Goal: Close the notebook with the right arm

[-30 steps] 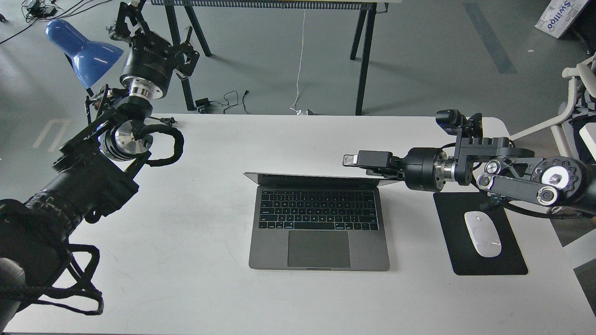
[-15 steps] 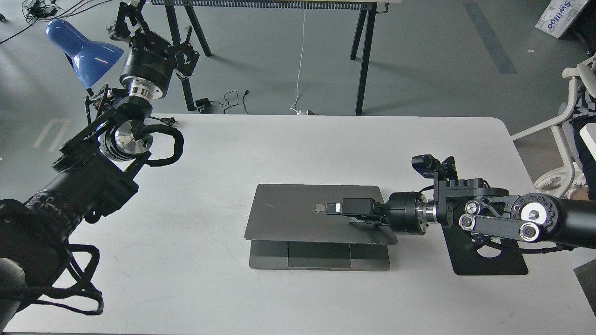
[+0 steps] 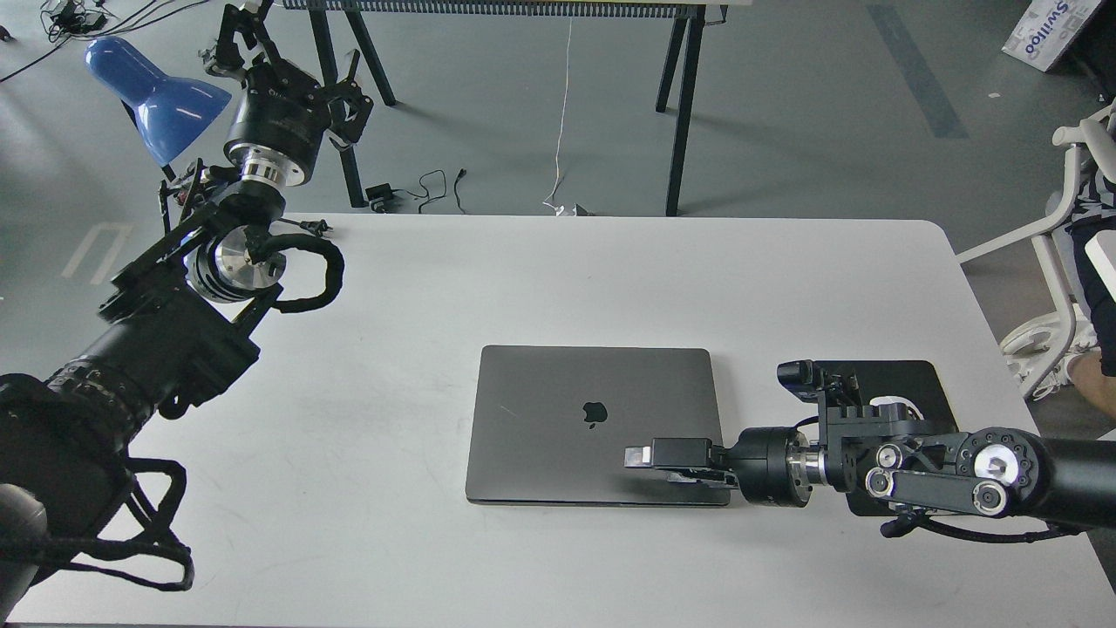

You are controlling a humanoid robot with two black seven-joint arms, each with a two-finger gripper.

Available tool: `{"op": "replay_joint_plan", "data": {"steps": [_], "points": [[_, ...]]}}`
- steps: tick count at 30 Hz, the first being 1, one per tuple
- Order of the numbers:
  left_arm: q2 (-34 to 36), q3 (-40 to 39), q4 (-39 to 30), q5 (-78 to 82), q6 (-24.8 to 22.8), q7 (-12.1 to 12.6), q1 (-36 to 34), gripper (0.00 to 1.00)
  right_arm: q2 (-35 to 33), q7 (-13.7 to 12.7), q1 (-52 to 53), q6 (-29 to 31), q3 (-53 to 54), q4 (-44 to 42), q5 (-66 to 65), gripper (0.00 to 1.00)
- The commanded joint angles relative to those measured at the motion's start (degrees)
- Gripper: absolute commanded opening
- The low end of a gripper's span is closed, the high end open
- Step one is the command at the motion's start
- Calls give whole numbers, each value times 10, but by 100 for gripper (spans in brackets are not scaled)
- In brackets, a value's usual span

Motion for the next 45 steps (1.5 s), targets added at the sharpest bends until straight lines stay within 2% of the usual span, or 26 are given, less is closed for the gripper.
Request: {"op": "replay_joint_plan", "data": {"steps": [1,16,21,28,31,35,38,45], "points": [[0,0,1,0,0,0,0,100,0,0,-7,-2,0,0,0,99],[0,0,0,0,0,0,0,100,-2,0,-13,-12,8,5,-12,99],[0,0,0,0,0,0,0,100,-22,0,37,-4,20,17,-9,99],[0,0,0,0,0,0,0,100,-68,0,119,7,22,76,-9,99],[0,0,0,0,0,0,0,100,-80,0,142,4,57,78,-9,99],[0,0,0,0,0,0,0,100,-79,0,133,-6,178,47,-7,99],[0,0,0,0,0,0,0,100,-69,0,103,-36,256,6,6,99],[-1,0,0,0,0,0,0,100,35,0,65,-102,359,-151,93,99]]}}
